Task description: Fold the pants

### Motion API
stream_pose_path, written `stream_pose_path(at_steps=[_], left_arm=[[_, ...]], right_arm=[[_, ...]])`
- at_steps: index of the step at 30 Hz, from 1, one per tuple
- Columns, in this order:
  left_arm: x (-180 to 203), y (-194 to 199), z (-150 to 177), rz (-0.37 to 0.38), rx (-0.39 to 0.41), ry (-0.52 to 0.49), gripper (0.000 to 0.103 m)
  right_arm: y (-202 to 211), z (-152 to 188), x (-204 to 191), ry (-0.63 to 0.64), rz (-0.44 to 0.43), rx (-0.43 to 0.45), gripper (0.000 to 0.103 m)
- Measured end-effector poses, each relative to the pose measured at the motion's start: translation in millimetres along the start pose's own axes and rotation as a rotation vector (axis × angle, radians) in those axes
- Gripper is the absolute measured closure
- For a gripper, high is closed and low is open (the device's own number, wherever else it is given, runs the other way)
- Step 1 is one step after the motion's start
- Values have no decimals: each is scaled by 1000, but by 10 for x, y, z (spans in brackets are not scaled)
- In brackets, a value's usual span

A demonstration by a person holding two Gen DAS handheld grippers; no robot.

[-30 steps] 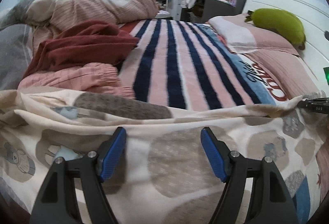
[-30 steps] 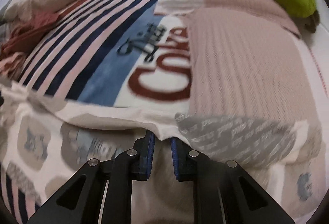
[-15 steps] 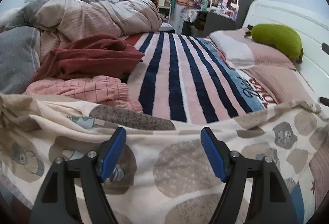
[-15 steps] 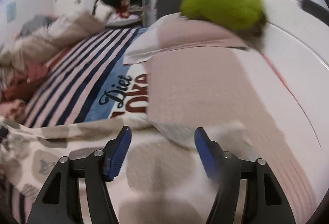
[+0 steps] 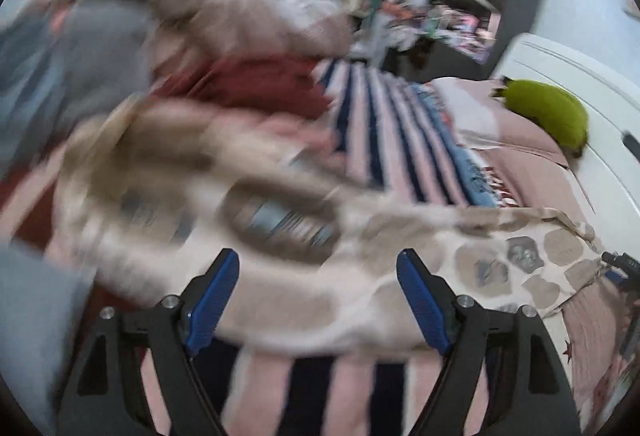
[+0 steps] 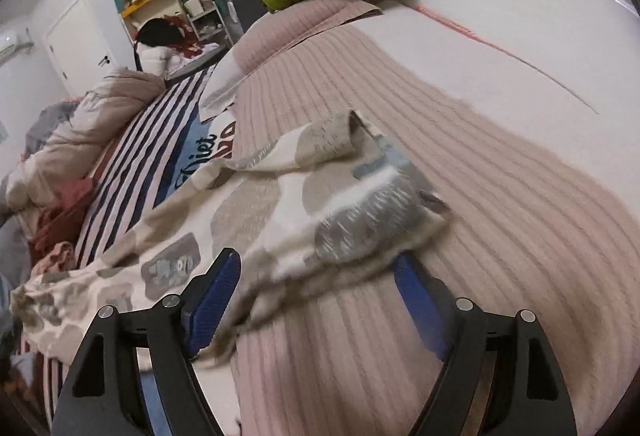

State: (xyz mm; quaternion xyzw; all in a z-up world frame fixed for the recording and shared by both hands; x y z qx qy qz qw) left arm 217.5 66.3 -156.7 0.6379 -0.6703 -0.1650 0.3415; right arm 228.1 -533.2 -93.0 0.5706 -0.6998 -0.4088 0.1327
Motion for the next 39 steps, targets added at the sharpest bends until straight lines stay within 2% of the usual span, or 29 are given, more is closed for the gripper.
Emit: stream_pose_path(at_steps=[4, 6, 11, 16, 18, 19, 20, 21, 23, 24, 26, 29, 32, 39], left_arm=[[-323, -26, 341, -43, -50, 120, 25], [-427, -68, 458, -36, -68, 173, 25], [-645, -246, 410, -44, -31, 258, 25], [-862, -533, 161, -120, -2, 290, 25], [-921, -599, 70, -153, 13, 288, 25], [-956, -628, 33, -161, 20, 293, 27], [-995, -638, 13, -167, 28, 298, 39], [-1020, -645, 2, -176, 30, 297, 61], [-1103, -636, 0, -189, 31, 306, 91], [-1131, -619, 3, -174, 36, 314, 96], [-1118, -489, -18, -161, 80, 301, 98], [-981, -227, -113, -165, 141, 231, 98], [-834, 42, -192, -150, 163, 164, 98], [-845, 689, -154, -105, 174, 130, 99]], right_arm=[[-186, -75, -91, 9, 21, 3, 27], [-253, -95, -127, 14, 38, 2, 30], [-353, -134, -184, 25, 45, -16, 42], [-446, -177, -241, 54, 71, -13, 61], [-479, -170, -266, 72, 94, -9, 78], [-482, -165, -272, 77, 102, -4, 84], [-468, -161, -274, 82, 109, 10, 94], [-448, -161, -279, 84, 104, 23, 95], [-378, -174, -299, 88, 95, 59, 97], [-342, -180, -309, 91, 92, 74, 98], [-257, -194, -336, 103, 92, 107, 98], [-62, -204, -369, 127, 104, 163, 99], [185, -200, -384, 146, 98, 185, 99], [817, 41, -279, 132, 75, 169, 99]])
Point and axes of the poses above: each gripper's, at about its wrist camera, not at the fingertips, and y roughly against the way its jaws point, x to its right, z to its underside, the point moved 5 cm from there along -y, roughly the way its jaws point, and after that the axes turned 4 degrees about -y, right-handed, at the moved point
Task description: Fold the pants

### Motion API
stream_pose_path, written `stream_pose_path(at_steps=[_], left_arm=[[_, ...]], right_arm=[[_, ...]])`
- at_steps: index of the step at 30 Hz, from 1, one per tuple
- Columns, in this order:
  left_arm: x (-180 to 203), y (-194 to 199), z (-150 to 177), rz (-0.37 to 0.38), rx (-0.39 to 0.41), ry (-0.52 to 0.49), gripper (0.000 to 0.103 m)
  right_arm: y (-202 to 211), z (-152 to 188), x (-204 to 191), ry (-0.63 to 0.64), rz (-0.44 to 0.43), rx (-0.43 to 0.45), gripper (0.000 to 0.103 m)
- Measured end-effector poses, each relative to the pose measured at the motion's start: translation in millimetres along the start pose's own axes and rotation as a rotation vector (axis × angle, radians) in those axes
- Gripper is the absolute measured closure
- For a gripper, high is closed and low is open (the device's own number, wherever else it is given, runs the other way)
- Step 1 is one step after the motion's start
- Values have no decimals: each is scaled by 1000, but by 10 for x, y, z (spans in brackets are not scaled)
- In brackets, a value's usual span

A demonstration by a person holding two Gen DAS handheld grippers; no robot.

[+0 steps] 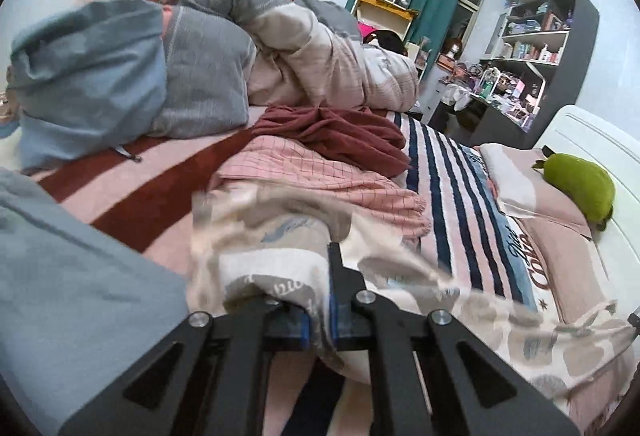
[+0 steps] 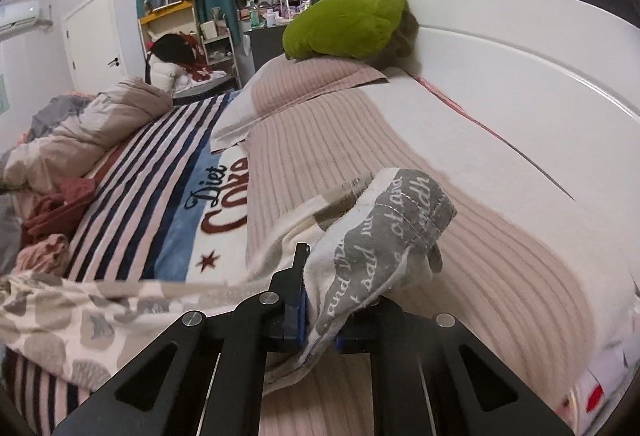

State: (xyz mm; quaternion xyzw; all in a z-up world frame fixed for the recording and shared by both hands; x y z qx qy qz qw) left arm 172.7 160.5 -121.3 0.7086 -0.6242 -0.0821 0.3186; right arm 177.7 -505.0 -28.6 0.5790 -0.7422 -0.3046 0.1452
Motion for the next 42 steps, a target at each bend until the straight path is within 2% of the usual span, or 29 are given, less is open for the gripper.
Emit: stream_pose_path(at_steps=[5, 11, 14, 17, 19, 21, 22, 24, 27, 30, 35, 38, 39, 42], left_arm=[[-170, 433, 187, 4, -34, -33, 99], [-316, 793, 668, 18, -117, -65, 99], [-346, 799, 849, 17, -159, -85, 99], [-343, 719, 962, -3, -188, -121, 97], [-322, 679, 996, -30, -204, -152, 88], [-310, 674, 1004, -65, -216, -170, 62], [-302, 701, 1002, -76, -216, -173, 58], [-302, 778, 981, -121, -208, -187, 53], [-291, 948, 942, -192, -186, -198, 49], [-195, 1105, 896, -207, -147, -211, 41], [135, 1210, 856, -109, -113, -188, 38], [384, 1125, 903, -35, -123, -156, 37], [475, 1085, 933, -13, -132, -152, 37], [753, 997, 1017, 31, -147, -168, 37]], right_arm=[[513, 250, 162, -13, -1, -14, 99], [1018, 808, 490, -86, -3, -48, 99], [1147, 1091, 665, -126, 3, -56, 99], [1110, 1276, 754, -150, -15, -63, 99], [1041, 1379, 781, -172, -31, -77, 97], [980, 1443, 804, -193, -39, -84, 93], [953, 1443, 817, -202, -44, -86, 91], [934, 1476, 854, -210, -51, -84, 69], [916, 1551, 947, -224, -46, -85, 54], [935, 1642, 1079, -255, -51, -77, 42], [906, 1823, 1340, -334, -78, -68, 37], [861, 1881, 1441, -399, -152, -52, 37], [839, 1881, 1482, -430, -190, -33, 32], [731, 1935, 1551, -474, -211, -48, 27]])
Point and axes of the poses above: each gripper's, at about its wrist camera, not at the fingertips, and y roughly against the way its jaws point, x to its right, z to its underside, the point moved 5 cm from there along -y, roughly the way its jaws point, and after that the axes turned 4 degrees about -y, right-handed, at the moved point
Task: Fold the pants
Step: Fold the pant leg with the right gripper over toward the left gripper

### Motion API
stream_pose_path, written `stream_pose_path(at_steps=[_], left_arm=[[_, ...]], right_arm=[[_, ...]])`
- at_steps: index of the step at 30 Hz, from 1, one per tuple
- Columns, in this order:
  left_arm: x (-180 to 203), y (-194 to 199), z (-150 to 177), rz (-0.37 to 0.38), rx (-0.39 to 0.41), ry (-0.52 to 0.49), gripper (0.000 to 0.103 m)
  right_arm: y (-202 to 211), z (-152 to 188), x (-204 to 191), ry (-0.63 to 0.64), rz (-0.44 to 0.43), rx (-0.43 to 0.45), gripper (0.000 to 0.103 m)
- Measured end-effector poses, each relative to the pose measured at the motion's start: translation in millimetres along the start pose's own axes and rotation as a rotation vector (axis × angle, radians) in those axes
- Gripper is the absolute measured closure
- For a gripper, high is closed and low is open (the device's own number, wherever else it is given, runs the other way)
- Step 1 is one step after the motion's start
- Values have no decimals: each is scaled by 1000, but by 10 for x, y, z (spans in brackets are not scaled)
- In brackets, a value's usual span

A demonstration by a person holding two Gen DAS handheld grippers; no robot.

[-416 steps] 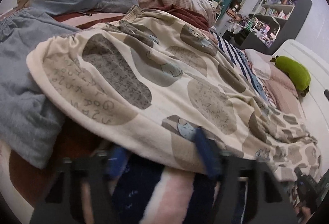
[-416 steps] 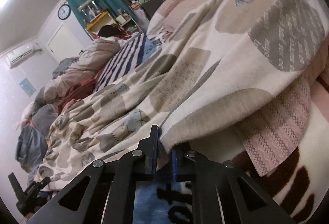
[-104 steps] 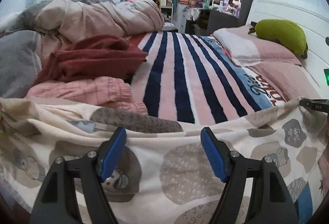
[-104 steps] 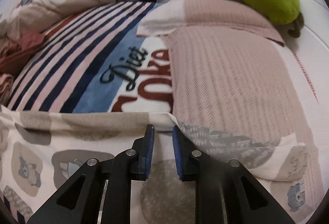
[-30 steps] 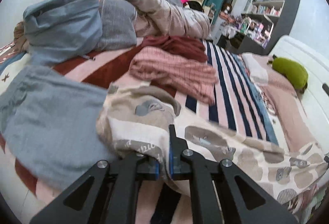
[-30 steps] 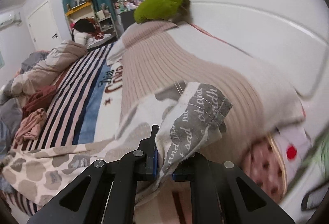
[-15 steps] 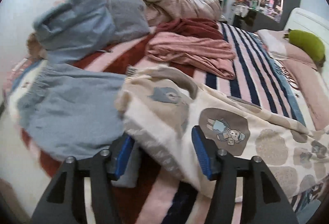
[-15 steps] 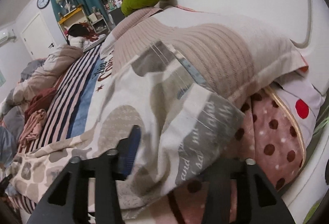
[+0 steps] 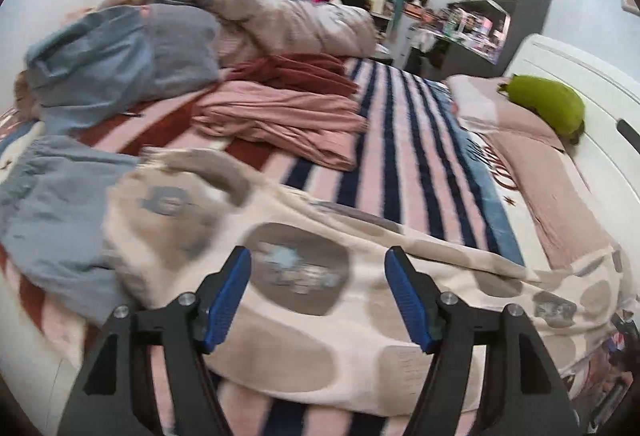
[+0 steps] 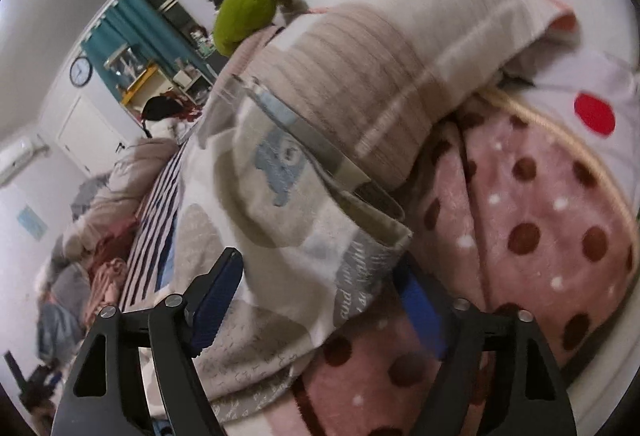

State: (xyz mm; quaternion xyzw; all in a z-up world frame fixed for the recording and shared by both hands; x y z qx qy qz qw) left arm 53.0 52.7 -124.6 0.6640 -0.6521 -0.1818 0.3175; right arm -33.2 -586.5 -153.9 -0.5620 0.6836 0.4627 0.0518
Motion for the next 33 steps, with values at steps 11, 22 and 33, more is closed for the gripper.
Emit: stream_pose_path(at_steps=[11, 22, 33], left_arm=[[382, -36, 55, 54, 2, 2, 37], [305, 183, 91, 109, 27, -56, 37], [2, 335, 186, 171, 52, -39, 37]], right_arm=[[-141, -10, -13, 123, -133, 25, 82], [272, 110, -679, 255, -141, 132, 100], [482, 215, -1474, 343, -210, 134, 100]])
Point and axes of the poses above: each gripper's, at about its wrist camera, not at the fingertips, and y roughly against the way its jaws point, x to its right, z to its underside, the point moved 5 cm from there along -y, roughly the way its jaws point, and after that the axes turned 4 degrees about -y, right-handed, at the moved point
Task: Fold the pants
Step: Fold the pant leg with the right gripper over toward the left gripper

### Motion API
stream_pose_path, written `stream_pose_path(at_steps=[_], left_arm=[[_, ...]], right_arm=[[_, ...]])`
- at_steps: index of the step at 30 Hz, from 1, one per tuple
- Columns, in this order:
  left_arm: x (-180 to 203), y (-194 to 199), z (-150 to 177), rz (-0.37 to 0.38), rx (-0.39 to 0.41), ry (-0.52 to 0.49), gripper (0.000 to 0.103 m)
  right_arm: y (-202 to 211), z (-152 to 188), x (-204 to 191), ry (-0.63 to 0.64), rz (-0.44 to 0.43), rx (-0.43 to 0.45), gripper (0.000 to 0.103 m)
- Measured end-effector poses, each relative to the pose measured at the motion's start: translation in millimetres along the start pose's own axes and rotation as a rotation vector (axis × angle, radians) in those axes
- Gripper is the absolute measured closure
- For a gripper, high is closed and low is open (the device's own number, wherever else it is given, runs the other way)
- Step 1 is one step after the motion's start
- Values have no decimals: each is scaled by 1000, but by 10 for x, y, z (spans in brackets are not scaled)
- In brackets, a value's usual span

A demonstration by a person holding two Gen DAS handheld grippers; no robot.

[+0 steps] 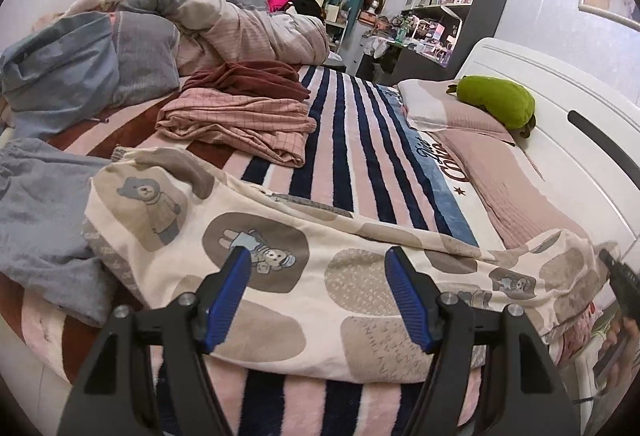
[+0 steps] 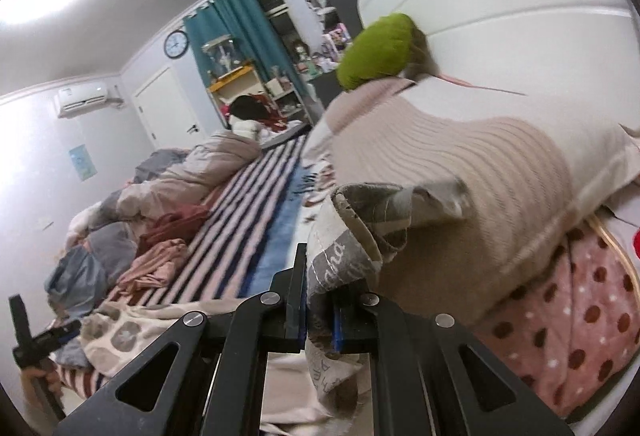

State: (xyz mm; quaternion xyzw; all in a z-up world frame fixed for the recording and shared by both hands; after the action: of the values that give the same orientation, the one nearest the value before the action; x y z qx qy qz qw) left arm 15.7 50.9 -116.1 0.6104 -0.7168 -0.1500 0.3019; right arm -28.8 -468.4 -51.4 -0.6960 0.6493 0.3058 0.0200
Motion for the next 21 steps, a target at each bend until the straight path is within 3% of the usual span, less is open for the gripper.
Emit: stream_pose_path(at_steps=[11, 16, 21], left_arm=[[-306, 148, 82, 14, 29, -3, 37], [-496, 223, 142, 17, 39, 20, 37], [-624, 247, 203, 21, 38, 33, 37]], right_arm=[[-311, 85, -1164, 132, -130, -45, 101], [-673, 363, -1617, 203, -152, -132, 102], [-967, 635, -2054, 226, -227, -216, 103]])
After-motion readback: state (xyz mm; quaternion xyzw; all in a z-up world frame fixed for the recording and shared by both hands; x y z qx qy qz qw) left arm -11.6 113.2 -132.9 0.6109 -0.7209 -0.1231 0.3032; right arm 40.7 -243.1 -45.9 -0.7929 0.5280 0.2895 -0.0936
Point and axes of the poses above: each gripper's, at about its wrist camera, not at the fingertips, and y roughly against the way its jaws point, x to its right, z to its underside, the point moved 5 cm from there along -y, roughly the way its jaws point, and after that the axes turned 4 degrees about -y, right-handed, at the moved point
